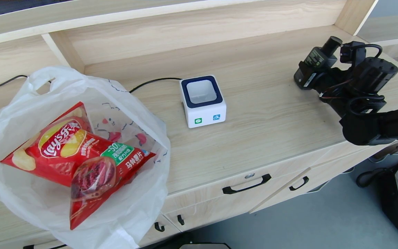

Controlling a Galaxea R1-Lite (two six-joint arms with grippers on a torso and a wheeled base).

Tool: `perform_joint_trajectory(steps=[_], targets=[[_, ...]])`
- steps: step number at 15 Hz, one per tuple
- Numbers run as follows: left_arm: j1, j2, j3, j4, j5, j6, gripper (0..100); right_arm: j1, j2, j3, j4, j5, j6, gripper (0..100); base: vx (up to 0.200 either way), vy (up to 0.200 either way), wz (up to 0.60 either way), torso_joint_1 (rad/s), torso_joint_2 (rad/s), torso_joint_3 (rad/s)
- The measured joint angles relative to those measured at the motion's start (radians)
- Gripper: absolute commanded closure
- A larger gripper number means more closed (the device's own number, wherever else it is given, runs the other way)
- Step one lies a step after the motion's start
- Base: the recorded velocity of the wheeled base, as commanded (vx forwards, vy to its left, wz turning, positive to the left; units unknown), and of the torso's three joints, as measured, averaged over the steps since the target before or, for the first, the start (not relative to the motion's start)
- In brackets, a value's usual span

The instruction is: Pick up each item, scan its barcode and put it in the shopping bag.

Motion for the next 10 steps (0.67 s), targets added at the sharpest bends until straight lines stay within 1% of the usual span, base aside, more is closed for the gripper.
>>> perform_joint_trajectory(steps=[3,5,8,10], targets=[[0.001,0.0,0.0,0.0,0.0,0.0,0,0.024,-0.026,0.005,-0.004,-0.002,-0.001,100,0.0,0.0,0.0,0.0,0.0,0.0],[0.001,0.0,0.0,0.0,0.0,-0.002,0,0.073,-0.079,0.036,-0.007,-0.005,0.01,100,0.0,0.0,0.0,0.0,0.0,0.0],[0.0,0.0,0.0,0.003,0.0,-0.003,0,0.199,-0.198,0.146,-0.01,-0.008,0.033,100,0.0,0.0,0.0,0.0,0.0,0.0],[0.0,0.0,0.0,0.004,0.0,-0.003,0,0.336,-0.292,0.227,-0.01,-0.017,0.078,100,0.0,0.0,0.0,0.0,0.0,0.0]])
